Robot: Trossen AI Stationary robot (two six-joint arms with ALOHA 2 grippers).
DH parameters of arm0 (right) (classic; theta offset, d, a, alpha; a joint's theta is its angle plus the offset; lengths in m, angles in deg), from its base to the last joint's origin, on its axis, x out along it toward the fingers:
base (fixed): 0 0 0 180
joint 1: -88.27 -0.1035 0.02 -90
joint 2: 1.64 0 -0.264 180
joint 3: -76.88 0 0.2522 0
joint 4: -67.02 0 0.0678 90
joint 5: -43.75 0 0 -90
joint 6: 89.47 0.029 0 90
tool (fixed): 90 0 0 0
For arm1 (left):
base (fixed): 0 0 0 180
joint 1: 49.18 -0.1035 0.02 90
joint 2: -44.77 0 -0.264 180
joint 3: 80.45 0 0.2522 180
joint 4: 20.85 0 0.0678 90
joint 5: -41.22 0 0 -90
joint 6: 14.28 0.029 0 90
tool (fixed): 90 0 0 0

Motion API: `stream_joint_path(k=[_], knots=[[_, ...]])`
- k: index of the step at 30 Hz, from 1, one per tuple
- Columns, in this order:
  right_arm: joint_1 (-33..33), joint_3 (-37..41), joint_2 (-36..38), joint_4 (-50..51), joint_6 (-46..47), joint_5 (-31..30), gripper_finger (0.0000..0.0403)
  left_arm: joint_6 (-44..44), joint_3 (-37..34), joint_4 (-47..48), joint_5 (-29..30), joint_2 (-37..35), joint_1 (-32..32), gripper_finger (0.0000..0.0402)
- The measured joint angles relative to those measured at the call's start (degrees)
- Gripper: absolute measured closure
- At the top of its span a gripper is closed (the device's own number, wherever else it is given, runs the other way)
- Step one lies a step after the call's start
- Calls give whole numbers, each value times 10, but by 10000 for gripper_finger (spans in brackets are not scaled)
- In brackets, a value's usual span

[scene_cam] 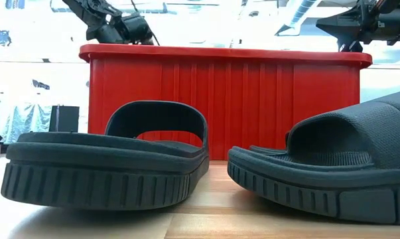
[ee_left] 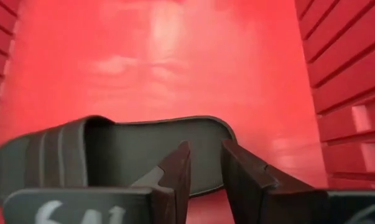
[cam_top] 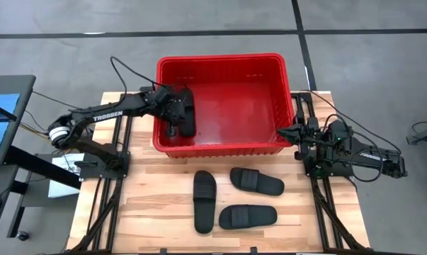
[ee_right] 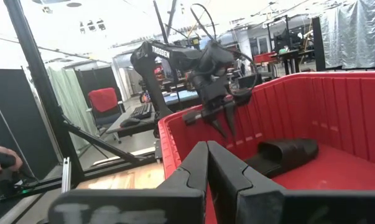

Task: Pick and place slides into bin
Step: Put the black slipper into the bin

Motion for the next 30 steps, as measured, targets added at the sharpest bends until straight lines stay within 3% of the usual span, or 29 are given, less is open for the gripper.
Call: stream_joint_path(k=[12, 18, 30], knots=[[0, 0, 0, 0, 0, 0, 403, -64, 132, 23, 0, -88, 18, 324], [0, 0, 0, 0, 0, 0, 403, -185, 191, 25, 0, -141, 37, 324], [0, 0, 0, 0, 0, 0, 403, -316, 210, 47, 0, -251, 113, 324]])
